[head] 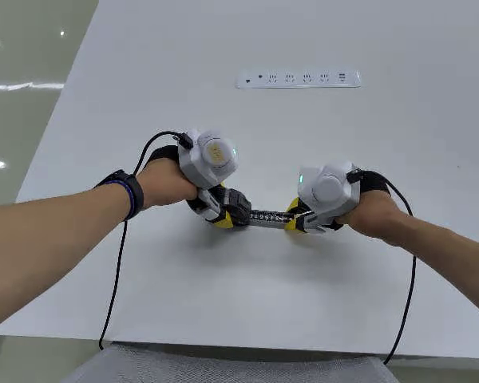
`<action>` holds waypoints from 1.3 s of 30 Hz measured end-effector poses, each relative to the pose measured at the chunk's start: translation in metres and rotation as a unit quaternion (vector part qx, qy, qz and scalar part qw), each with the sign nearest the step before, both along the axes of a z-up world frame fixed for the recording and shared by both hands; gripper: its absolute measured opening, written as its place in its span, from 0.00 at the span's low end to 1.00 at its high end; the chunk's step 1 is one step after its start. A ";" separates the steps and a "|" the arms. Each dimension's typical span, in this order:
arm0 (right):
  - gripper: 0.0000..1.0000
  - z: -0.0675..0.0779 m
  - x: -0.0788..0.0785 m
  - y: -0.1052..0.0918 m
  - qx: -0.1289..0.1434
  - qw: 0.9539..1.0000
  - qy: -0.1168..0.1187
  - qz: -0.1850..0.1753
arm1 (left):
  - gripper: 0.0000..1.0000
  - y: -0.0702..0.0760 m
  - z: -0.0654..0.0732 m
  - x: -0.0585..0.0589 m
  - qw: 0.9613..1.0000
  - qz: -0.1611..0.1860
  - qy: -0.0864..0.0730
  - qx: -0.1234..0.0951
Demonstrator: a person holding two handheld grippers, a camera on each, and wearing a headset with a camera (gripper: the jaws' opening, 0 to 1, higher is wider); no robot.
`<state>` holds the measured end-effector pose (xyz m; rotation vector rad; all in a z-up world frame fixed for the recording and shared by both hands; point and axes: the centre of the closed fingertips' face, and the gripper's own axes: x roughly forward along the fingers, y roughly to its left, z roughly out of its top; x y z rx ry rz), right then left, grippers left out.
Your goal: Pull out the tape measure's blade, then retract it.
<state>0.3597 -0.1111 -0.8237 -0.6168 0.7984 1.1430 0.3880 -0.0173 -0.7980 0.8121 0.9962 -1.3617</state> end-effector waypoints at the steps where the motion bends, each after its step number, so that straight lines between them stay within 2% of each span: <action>1: 0.13 0.000 -0.001 -0.001 -0.001 1.000 -0.001 0.000 | 0.39 0.000 0.000 0.000 1.000 0.000 -0.001 0.000; 21: 0.13 -0.001 -0.012 -0.034 -0.004 1.000 0.001 -0.013 | 0.40 0.000 -0.004 0.001 1.000 0.004 -0.001 0.012; 39: 0.13 -0.001 -0.016 -0.053 -0.011 1.000 0.000 -0.018 | 0.40 0.002 -0.007 0.002 1.000 0.012 0.001 0.020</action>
